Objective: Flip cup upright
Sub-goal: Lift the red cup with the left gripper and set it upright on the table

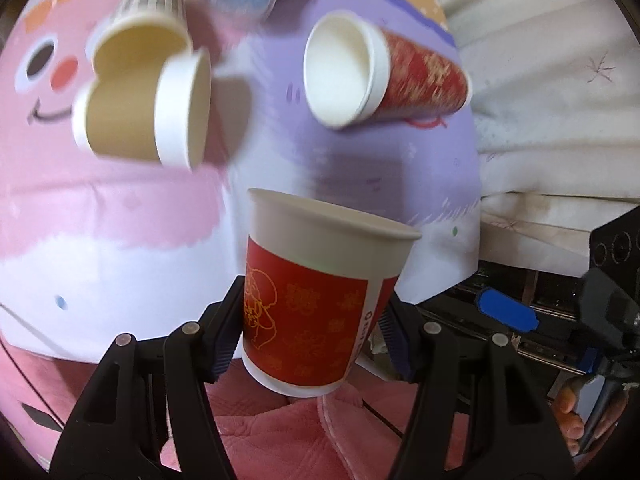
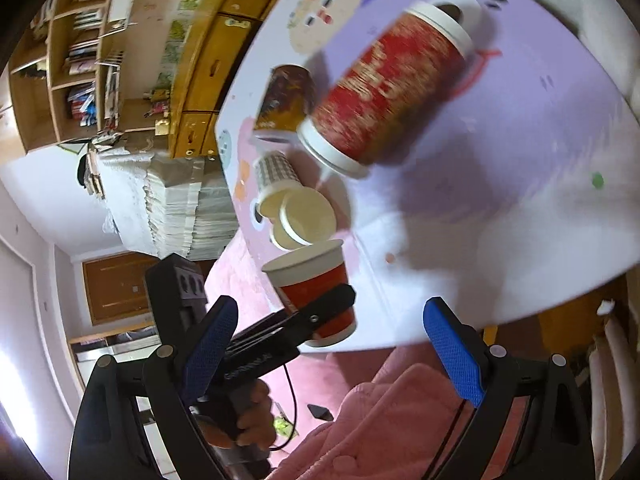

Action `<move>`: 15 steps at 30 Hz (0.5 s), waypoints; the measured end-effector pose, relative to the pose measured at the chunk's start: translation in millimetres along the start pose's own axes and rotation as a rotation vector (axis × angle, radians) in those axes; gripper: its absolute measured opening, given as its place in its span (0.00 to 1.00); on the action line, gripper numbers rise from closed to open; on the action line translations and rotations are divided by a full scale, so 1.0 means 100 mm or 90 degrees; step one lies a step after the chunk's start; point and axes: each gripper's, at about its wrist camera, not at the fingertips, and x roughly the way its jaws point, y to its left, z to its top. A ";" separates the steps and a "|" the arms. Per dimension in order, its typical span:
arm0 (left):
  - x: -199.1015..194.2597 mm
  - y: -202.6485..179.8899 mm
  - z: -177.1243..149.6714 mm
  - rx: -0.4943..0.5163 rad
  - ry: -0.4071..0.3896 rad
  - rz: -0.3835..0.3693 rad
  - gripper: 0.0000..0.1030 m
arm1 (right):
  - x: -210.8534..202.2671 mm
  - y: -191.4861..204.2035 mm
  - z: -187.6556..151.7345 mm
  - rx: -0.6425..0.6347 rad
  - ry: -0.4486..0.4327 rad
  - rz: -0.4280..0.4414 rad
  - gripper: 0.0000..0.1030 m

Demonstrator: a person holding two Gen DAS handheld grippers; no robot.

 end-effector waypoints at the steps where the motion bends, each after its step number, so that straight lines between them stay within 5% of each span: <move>1: 0.04 0.01 -0.02 -0.001 -0.001 -0.001 0.57 | 0.03 -0.03 -0.02 0.003 0.002 -0.004 0.92; 15: 0.54 0.10 -0.11 -0.056 -0.008 0.010 0.57 | 0.42 -0.40 -0.13 -0.002 0.019 -0.111 0.92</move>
